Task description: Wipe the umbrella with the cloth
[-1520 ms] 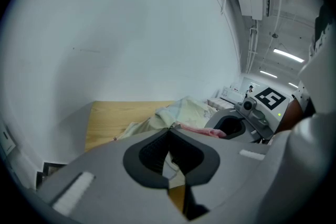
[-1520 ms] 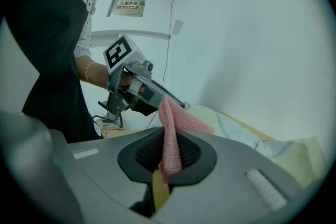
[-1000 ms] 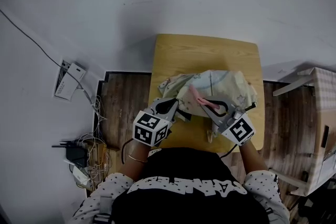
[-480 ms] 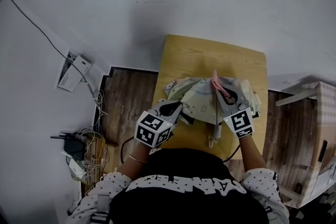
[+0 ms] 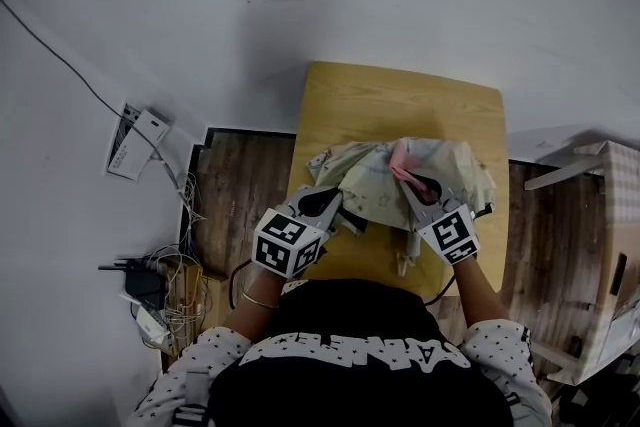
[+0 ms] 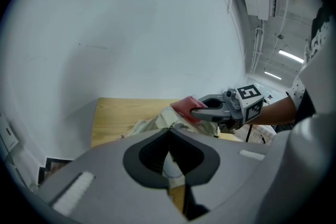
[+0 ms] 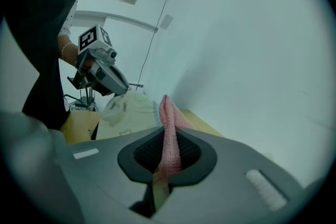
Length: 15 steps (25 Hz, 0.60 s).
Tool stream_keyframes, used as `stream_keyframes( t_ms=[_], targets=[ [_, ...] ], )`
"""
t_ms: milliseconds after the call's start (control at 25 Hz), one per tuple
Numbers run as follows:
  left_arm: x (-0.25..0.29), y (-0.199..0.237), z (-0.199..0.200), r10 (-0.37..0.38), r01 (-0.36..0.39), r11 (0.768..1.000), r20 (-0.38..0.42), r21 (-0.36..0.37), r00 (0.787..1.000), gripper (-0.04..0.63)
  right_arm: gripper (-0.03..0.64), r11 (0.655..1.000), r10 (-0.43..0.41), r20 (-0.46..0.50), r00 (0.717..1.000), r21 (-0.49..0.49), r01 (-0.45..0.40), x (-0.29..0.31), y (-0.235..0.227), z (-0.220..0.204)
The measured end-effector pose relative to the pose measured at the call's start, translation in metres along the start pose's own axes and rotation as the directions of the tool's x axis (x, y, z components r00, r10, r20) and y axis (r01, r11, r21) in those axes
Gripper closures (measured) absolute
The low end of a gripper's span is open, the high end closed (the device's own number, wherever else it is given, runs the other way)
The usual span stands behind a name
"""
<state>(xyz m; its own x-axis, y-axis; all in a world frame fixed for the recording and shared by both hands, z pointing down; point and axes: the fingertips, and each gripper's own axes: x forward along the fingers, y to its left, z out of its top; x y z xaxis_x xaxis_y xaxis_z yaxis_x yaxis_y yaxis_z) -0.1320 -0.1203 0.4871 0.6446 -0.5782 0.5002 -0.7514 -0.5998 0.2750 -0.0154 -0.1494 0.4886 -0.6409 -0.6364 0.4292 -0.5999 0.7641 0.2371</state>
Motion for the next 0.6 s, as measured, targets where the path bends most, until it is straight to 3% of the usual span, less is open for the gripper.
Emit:
stream_keyframes(
  t_ms=[600],
  targets=[
    [-0.001, 0.001, -0.002, -0.015, 0.015, 1.000, -0.001, 0.000, 1.000, 0.591, 0.583, 0.996, 0.090, -0.055, 0.994, -0.006, -0.091, -0.012, 0.050, -0.019]
  ],
)
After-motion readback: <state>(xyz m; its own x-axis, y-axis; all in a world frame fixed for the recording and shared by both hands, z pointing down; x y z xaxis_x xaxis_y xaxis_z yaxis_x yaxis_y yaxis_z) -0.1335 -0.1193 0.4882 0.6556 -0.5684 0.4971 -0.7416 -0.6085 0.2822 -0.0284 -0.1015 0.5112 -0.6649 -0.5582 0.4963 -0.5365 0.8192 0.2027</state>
